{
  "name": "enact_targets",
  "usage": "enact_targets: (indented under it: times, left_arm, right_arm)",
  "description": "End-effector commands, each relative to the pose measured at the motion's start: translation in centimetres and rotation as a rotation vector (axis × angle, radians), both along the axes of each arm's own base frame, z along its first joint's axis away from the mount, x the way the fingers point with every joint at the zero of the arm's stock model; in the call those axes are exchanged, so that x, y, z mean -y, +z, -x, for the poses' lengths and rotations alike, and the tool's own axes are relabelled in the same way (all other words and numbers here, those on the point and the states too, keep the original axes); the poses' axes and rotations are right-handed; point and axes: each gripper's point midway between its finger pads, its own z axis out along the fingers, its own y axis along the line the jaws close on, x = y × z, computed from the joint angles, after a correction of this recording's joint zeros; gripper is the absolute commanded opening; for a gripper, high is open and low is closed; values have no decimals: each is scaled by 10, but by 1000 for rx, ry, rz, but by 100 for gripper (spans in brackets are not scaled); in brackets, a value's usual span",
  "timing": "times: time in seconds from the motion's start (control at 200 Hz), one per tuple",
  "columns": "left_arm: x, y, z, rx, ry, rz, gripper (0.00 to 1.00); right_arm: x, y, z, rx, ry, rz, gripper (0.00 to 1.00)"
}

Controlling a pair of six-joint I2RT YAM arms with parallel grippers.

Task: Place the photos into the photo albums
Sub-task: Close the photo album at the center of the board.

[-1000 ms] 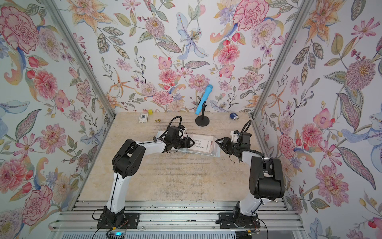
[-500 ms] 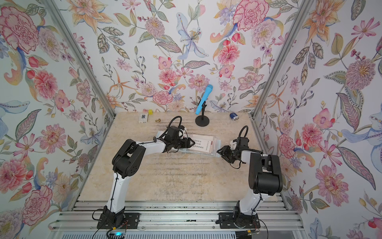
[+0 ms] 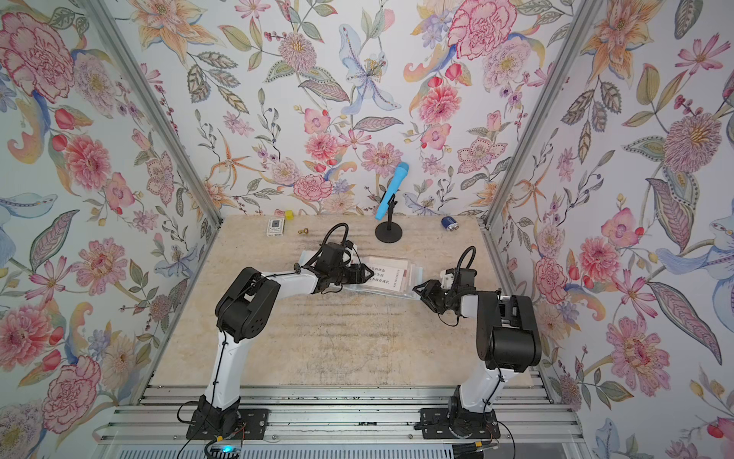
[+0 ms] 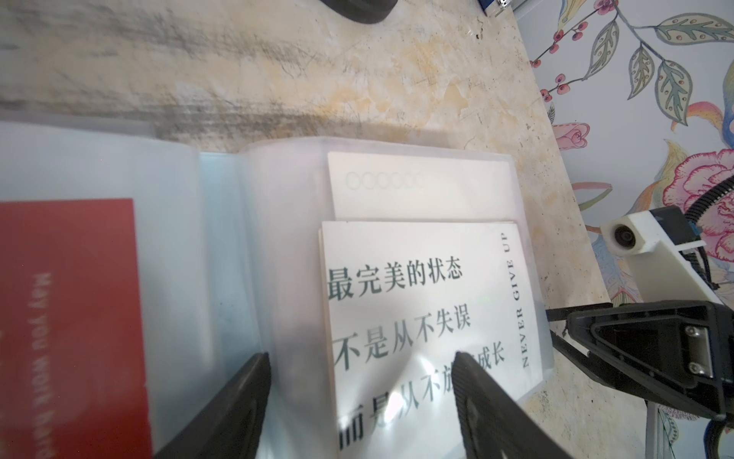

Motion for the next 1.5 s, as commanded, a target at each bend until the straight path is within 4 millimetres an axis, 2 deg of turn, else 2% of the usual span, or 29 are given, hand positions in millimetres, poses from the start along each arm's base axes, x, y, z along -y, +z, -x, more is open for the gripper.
enact_targets:
  times: [0.0,0.23,0.44,0.58,0.686,0.751,0.851,0.911,0.951,1.046,1.256,1.496]
  left_arm:
    - [7,-32,36,-134,-52,-29,75]
    - [7,-34,36,-135,-53,-32,75]
    - [9,-34,35,-136,-58,-29,75]
    - [9,-33,35,-136,-58,-31,75]
    - [8,-33,37,-138,-56,-31,75]
    - [8,-32,38,-137,-55,-25,75]
    - [9,-31,41,-137,-56,-20,75]
    - [11,-29,43,-137,-60,-16,75]
    - [12,-26,44,-135,-63,-11,75]
    - [13,-14,44,-119,-65,-1,75]
    - [9,25,46,-62,-62,15,75]
    - [-4,56,50,-13,-38,29,75]
  right_arm:
    - [-26,49,-13,185,82,-147,51]
    - [-37,75,-20,307,128,-270,50]
    - [-45,67,-31,324,157,-309,50]
    - [-60,71,-41,346,202,-304,51]
    - [-69,76,-45,358,217,-269,48]
    - [-70,75,-44,350,225,-205,43]
    - [-64,67,-38,309,235,-60,34]
    - [-58,65,-33,291,231,7,24]
    - [-54,67,-29,283,226,31,18]
    - [-45,70,-22,280,221,42,11]
    - [-26,84,-2,264,218,91,9]
    - [-2,108,24,242,209,314,9]
